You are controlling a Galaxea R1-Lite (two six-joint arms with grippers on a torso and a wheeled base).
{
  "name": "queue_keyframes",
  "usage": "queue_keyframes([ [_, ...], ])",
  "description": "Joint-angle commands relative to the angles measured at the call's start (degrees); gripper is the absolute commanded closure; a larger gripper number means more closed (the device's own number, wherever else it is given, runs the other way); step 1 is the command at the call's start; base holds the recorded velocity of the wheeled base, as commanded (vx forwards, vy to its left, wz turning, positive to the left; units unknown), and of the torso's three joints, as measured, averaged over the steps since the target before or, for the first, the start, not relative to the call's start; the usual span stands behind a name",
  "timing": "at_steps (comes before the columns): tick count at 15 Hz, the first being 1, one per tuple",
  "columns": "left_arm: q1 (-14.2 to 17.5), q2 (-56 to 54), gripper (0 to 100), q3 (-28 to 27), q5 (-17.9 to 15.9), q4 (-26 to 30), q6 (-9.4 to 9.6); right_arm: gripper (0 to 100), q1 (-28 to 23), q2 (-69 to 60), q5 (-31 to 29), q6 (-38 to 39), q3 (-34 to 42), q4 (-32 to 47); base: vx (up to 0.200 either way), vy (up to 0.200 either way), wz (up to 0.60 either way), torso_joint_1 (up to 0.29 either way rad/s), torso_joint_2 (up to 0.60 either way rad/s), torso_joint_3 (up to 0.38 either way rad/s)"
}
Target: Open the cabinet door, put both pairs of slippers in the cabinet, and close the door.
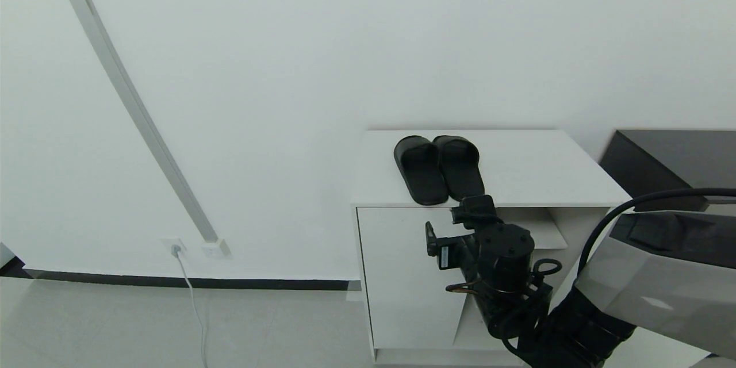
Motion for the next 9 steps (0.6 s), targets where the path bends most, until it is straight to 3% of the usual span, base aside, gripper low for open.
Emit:
queue_keyframes([
  [1,0.0,0.0,100,0.0,0.0,0.0,-0.04,0,0.0,-0.4,0.2,0.1,0.0,-0.6,0.000,0.000,0.00,0.178,-0.38,-0.203],
  [3,0.0,0.0,100,0.0,0.0,0.0,-0.04,0,-0.9,-0.4,1.5,-0.1,0.6,-2.2,0.000,0.000,0.00,0.151,-0.33,-0.168],
  [6,0.0,0.0,100,0.0,0.0,0.0,0.04,0,-1.5,-2.0,5.4,-2.6,-1.3,-3.7,0.000,0.000,0.00,0.014,-0.03,-0.012],
  [9,0.0,0.0,100,0.0,0.0,-0.1,0.13,0,-3.6,-6.5,5.4,2.8,-11.8,18.2,0.000,0.000,0.00,0.000,0.00,0.000],
])
